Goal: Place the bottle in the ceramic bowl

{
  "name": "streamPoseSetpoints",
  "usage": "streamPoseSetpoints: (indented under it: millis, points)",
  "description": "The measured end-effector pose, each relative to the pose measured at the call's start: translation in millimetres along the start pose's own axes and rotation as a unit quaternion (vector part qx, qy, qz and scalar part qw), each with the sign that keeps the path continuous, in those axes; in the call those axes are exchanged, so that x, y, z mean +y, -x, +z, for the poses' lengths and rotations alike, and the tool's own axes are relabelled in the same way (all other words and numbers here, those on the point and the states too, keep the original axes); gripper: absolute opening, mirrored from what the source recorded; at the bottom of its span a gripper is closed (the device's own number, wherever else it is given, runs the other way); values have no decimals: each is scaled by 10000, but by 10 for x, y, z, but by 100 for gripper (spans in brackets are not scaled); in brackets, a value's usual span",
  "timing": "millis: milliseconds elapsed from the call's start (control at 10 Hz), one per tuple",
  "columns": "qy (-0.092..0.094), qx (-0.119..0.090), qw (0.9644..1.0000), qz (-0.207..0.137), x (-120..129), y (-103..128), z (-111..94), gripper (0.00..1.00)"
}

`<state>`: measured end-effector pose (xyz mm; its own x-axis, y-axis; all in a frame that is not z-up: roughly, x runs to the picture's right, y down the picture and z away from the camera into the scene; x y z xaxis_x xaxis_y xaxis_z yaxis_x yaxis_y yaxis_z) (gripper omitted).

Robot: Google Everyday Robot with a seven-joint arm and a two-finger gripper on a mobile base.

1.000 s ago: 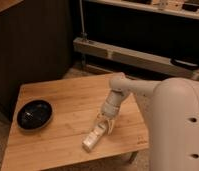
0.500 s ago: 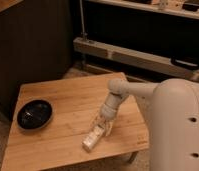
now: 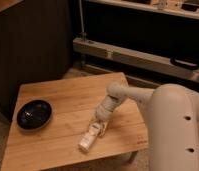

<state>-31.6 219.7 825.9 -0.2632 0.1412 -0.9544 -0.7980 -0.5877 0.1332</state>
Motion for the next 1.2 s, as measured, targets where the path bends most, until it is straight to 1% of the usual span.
streamPoseSetpoints:
  millis: [200, 300, 600, 700, 800, 900, 1000, 1200]
  points:
    - [4, -9, 10000, 7, -2, 7, -2, 4]
    - [1, -7, 10000, 4, -1, 6, 2, 0]
    - [-1, -3, 10000, -8, 12, 4, 1, 0]
    - [-38, 13, 9999, -94, 85, 6, -33, 0]
    - [-167, 84, 9995, -239, 204, -47, -114, 0]
    - [-245, 113, 9990, -365, 311, -132, -250, 0]
    - [-315, 80, 9985, -437, 367, -193, -389, 0]
    - [-512, -114, 9962, -693, 595, -452, -852, 0]
